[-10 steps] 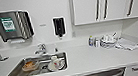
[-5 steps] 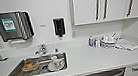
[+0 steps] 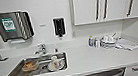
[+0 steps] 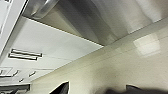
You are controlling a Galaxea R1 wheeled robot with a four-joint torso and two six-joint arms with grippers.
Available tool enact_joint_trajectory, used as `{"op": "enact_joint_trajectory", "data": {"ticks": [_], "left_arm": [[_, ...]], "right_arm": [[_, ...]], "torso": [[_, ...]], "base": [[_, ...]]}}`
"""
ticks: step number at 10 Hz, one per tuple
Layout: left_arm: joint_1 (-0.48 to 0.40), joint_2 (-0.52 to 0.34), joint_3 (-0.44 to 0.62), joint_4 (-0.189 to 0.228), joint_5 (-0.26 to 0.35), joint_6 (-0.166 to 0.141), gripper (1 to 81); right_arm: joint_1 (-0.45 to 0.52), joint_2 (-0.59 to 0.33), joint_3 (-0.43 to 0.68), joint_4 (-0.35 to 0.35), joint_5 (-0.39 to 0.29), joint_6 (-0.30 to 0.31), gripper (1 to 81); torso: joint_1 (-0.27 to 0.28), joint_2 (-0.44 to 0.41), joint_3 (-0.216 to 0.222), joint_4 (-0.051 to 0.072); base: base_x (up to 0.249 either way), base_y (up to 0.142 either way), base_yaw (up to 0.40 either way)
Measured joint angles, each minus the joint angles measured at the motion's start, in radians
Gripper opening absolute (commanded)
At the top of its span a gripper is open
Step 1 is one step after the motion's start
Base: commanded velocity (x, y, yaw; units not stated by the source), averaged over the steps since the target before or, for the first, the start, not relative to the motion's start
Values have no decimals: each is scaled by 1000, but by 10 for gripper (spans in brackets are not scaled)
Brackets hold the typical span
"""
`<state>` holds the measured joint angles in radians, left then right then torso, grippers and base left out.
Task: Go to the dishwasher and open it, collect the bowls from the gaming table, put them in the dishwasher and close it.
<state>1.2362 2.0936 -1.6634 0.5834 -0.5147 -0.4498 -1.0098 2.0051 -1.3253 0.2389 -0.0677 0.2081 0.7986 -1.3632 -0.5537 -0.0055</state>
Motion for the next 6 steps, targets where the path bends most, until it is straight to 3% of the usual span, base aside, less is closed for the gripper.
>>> {"op": "enact_joint_trajectory", "data": {"ticks": [2, 4, 6], "left_arm": [[-62, 0, 58, 96, 56, -67, 811], [-102, 1, 99, 129, 124, -97, 811], [-104, 20, 112, 135, 146, -100, 811]], "right_arm": [[8, 0, 2, 0, -13, 3, 811], [51, 4, 3, 1, -36, 22, 811], [120, 32, 3, 1, -75, 49, 811]], "torso": [[0, 0, 0, 0], [0, 0, 0, 0], [0, 0, 0, 0]], "base": [[0, 0, 0], [0, 0, 0], [0, 0, 0]]}}
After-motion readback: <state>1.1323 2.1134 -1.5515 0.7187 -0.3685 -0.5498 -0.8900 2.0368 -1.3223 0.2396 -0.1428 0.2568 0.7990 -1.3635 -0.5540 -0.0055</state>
